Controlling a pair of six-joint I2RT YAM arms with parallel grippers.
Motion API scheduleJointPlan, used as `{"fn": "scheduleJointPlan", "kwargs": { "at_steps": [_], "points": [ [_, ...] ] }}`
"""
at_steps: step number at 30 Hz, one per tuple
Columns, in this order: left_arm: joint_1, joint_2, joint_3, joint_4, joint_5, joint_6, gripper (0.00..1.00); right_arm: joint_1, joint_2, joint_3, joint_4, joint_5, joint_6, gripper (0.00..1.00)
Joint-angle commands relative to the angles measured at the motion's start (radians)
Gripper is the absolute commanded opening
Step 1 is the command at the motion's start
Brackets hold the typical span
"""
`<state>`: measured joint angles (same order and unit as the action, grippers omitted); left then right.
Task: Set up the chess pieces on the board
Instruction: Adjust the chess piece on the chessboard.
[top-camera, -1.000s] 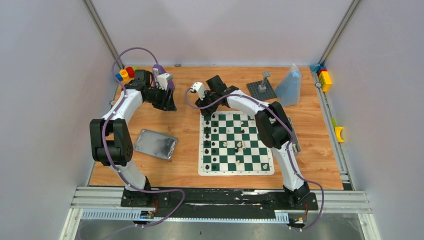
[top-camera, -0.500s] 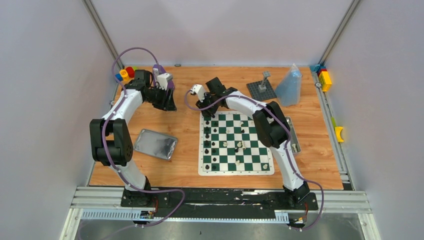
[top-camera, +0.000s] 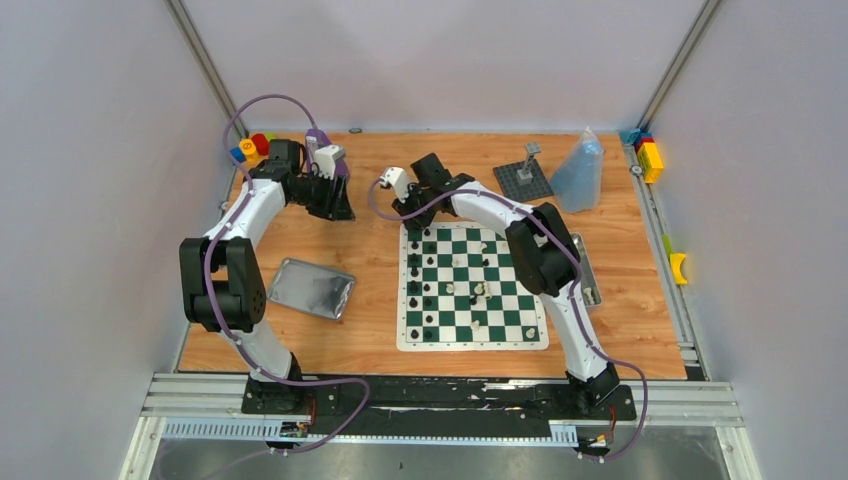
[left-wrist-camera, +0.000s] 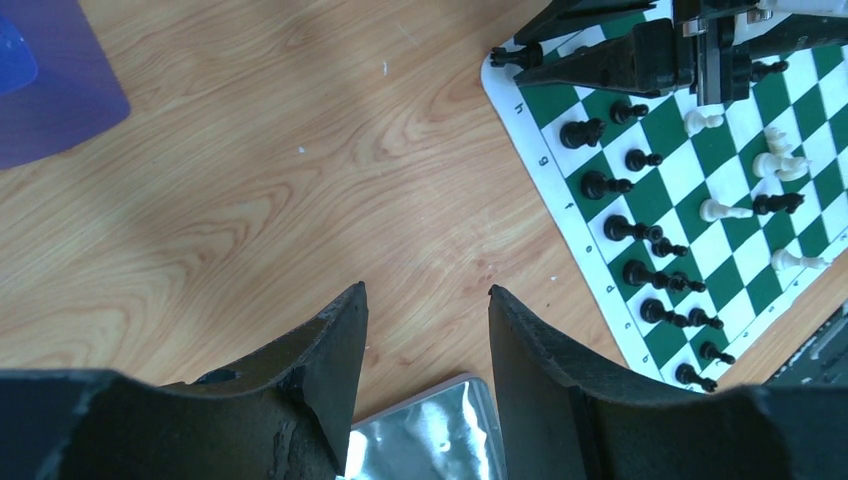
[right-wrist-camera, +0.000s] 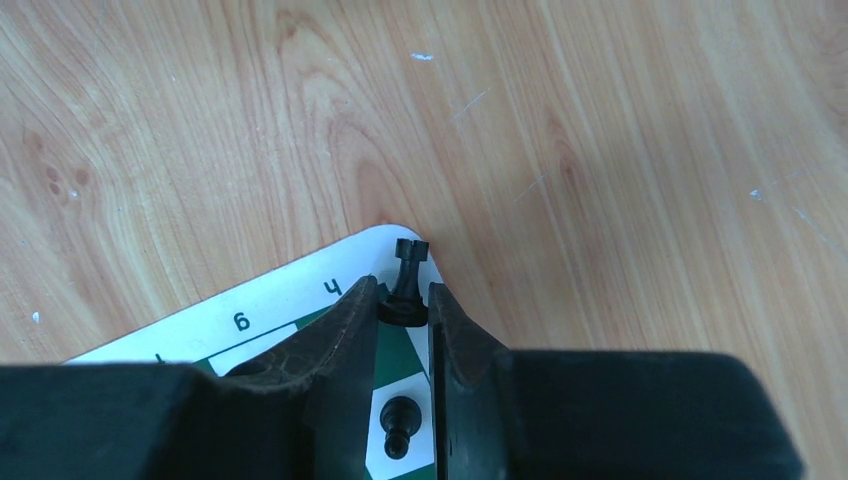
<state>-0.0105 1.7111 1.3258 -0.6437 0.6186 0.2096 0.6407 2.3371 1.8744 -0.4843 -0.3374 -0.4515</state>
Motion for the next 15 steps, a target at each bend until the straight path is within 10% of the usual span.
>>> {"fn": "scheduleJointPlan", "kwargs": {
  "at_steps": [1, 15],
  "points": [
    [0.006, -0.034, -0.017, 0.087, 0.068, -0.058, 0.56, 0.007, -0.057, 0.060, 0.025, 0.004, -0.003, 0.05],
    [0.004, 0.040, 0.042, 0.284, 0.403, -0.456, 0.67, -0.017, -0.326, -0.053, 0.028, -0.214, 0.126, 0.00]
  ]
}}
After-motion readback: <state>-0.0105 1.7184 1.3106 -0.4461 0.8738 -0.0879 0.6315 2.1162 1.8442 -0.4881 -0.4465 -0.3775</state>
